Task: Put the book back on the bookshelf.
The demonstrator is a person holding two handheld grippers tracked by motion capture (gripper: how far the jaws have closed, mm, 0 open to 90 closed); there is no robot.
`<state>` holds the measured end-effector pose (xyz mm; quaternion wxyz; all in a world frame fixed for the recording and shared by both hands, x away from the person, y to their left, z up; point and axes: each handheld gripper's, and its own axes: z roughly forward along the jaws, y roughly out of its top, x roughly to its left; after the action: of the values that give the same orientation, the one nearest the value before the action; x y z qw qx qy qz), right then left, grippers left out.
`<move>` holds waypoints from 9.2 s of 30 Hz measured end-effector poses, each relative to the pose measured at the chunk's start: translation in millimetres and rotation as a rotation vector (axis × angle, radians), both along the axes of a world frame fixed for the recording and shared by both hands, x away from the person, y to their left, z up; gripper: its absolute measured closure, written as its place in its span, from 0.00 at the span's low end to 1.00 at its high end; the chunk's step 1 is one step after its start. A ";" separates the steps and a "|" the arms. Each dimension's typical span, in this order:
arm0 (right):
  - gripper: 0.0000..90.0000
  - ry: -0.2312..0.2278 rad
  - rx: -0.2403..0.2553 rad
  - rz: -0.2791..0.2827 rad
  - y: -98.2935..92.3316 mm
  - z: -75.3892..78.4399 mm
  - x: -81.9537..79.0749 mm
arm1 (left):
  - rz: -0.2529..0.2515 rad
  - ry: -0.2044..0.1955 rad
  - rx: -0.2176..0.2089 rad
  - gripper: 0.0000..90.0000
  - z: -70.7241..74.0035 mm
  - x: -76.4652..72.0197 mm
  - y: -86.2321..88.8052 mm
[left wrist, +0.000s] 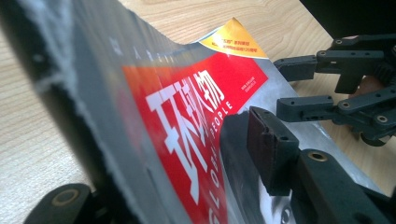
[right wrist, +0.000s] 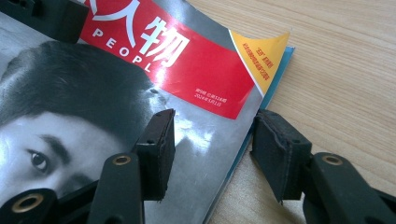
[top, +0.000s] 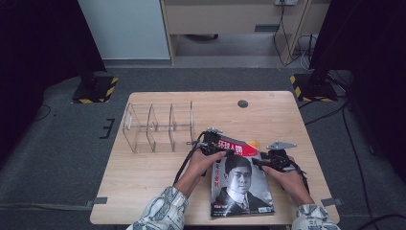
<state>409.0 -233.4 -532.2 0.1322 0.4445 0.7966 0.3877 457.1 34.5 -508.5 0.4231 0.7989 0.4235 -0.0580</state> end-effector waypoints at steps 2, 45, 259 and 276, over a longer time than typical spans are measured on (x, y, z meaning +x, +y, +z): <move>0.55 0.001 0.003 -0.002 0.2 0.0 0.0 | -0.008 -0.008 0.015 0.71 0.2 -0.3 0.1; 0.36 -0.021 -0.003 -0.011 -1.5 -0.7 2.7 | -0.013 -0.088 -0.005 0.91 24.7 -11.0 -4.7; 0.10 -0.042 -0.129 -0.131 -3.6 -6.6 9.7 | -0.044 -0.546 -0.165 0.96 179.6 -55.7 76.0; 0.10 -0.041 -0.129 -0.133 -3.2 -6.6 9.4 | -0.015 -0.548 -0.171 0.96 176.8 -60.2 100.6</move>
<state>418.4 -236.6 -538.8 0.2022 0.4790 0.7859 0.3348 396.9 135.1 -331.7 0.5872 0.7492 0.2811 0.1215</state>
